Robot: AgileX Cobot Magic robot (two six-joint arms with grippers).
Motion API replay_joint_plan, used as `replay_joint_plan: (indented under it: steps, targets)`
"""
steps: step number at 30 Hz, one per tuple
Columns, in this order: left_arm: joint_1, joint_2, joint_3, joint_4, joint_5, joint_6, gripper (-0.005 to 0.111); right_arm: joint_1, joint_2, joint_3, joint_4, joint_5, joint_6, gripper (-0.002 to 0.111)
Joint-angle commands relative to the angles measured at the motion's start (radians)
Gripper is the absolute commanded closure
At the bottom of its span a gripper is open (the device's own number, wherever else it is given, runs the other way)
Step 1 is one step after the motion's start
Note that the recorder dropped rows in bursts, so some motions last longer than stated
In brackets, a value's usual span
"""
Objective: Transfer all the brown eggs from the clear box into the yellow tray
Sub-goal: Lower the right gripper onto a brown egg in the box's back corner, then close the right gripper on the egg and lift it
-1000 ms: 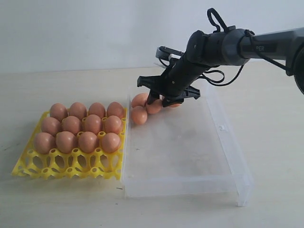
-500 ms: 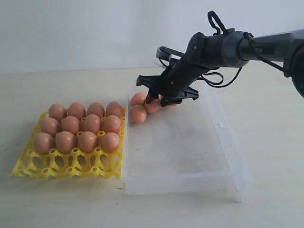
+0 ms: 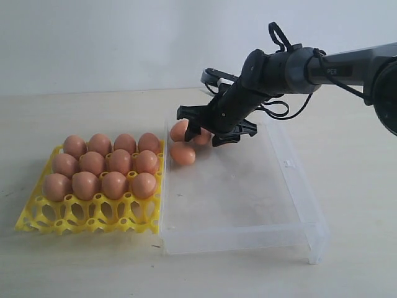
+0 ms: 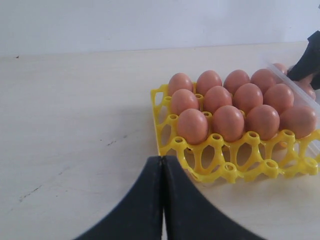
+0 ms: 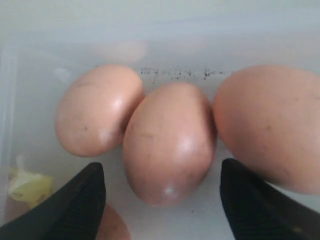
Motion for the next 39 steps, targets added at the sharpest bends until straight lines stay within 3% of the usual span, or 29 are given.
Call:
replay_joint_plan:
  steps: [1,20,32,39]
  targets:
    - [0.001,-0.006,-0.004,-0.001,-0.010,0.001,0.107,-0.001,0.012,0.004,-0.014,-0.026,-0.011,0.043]
    - [0.001,-0.006,-0.004,-0.001,-0.010,0.001,0.107,-0.001,0.008,0.004,-0.064,-0.194,-0.011,0.043]
    - [0.001,-0.006,-0.004,-0.001,-0.010,0.001,0.107,0.001,0.014,0.007,-0.056,-0.107,-0.011,0.047]
    - [0.001,-0.006,-0.004,-0.001,-0.010,0.001,0.107,0.005,0.012,0.007,-0.072,-0.170,-0.019,0.047]
